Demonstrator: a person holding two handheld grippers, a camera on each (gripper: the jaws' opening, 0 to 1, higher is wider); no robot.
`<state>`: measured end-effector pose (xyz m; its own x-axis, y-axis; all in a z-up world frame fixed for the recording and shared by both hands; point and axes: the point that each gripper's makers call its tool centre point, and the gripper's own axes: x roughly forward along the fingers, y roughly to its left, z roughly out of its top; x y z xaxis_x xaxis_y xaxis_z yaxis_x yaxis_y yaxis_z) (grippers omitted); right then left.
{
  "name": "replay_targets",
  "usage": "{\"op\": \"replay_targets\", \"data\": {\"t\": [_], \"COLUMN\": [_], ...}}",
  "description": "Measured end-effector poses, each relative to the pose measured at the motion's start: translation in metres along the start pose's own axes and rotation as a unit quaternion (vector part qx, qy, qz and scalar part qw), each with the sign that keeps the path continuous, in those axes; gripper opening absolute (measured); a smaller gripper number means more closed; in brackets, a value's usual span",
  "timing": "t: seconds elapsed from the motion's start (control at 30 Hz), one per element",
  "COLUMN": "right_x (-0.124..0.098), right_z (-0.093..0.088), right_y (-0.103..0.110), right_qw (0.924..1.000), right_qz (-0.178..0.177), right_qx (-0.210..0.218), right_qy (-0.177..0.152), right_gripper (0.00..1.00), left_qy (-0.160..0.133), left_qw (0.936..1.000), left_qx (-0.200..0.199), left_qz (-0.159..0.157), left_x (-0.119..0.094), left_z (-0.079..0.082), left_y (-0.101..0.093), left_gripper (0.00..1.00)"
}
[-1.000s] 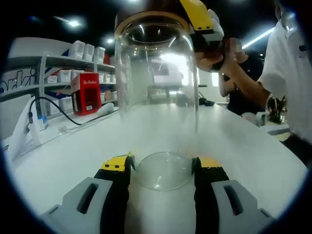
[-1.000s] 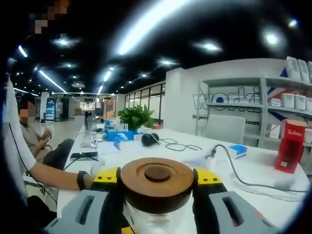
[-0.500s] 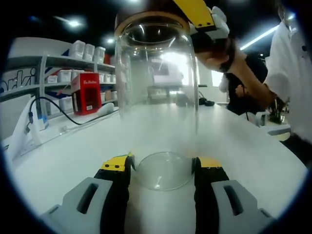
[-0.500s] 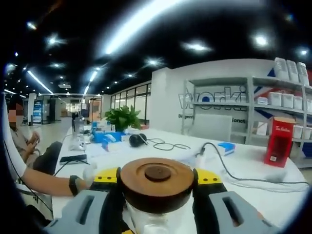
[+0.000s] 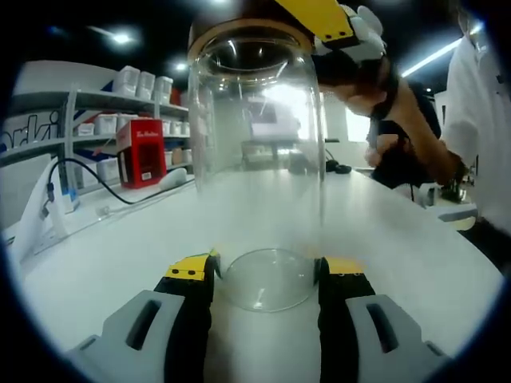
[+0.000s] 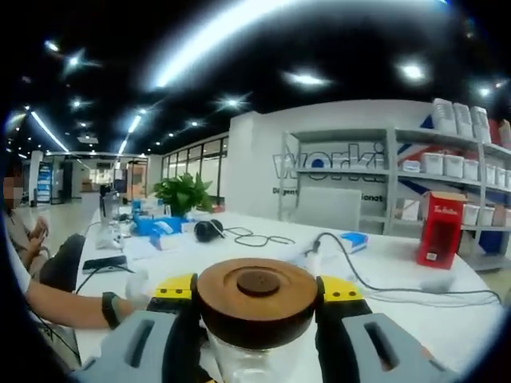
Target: Clamp the coffee can twist off the lid put the lid on the table pick up the lid cover the can tighten the lid
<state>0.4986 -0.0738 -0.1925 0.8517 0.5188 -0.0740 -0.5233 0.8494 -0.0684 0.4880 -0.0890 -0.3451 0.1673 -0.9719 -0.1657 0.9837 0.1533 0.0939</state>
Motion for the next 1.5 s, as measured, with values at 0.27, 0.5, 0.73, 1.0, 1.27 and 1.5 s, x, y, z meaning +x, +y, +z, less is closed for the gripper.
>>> {"op": "replay_targets", "data": {"t": [0.27,0.5,0.73,1.0,1.27,1.5], "right_x": [0.0,-0.001,-0.001,-0.004,-0.014,-0.017], "right_z": [0.0,0.0,-0.001,-0.011,-0.005,0.002], "right_y": [-0.002,-0.005,-0.005,-0.005,0.002,0.012], "right_qw": [0.9993,0.998,0.9977,0.9985,0.9996,0.9861], "right_qz": [-0.038,-0.062,-0.067,-0.055,0.022,0.155], "right_qx": [0.0,0.008,0.01,0.009,0.009,-0.05], "right_qy": [-0.001,-0.007,-0.005,0.006,-0.017,-0.033], "right_gripper": [0.53,0.53,0.53,0.52,0.65,0.66], "left_qy": [0.0,0.0,0.0,0.0,0.0,0.0], "left_qw": [1.0,1.0,1.0,1.0,1.0,1.0], "left_qx": [-0.001,-0.001,-0.001,-0.001,-0.001,-0.001], "left_qz": [0.0,-0.001,-0.001,-0.001,-0.001,-0.002], "left_x": [0.0,0.0,0.0,0.0,0.0,0.0], "left_z": [0.0,0.0,0.0,0.0,0.0,0.0], "left_y": [0.0,0.0,0.0,0.0,0.001,0.001], "left_gripper": [0.43,0.43,0.43,0.43,0.43,0.43]}}
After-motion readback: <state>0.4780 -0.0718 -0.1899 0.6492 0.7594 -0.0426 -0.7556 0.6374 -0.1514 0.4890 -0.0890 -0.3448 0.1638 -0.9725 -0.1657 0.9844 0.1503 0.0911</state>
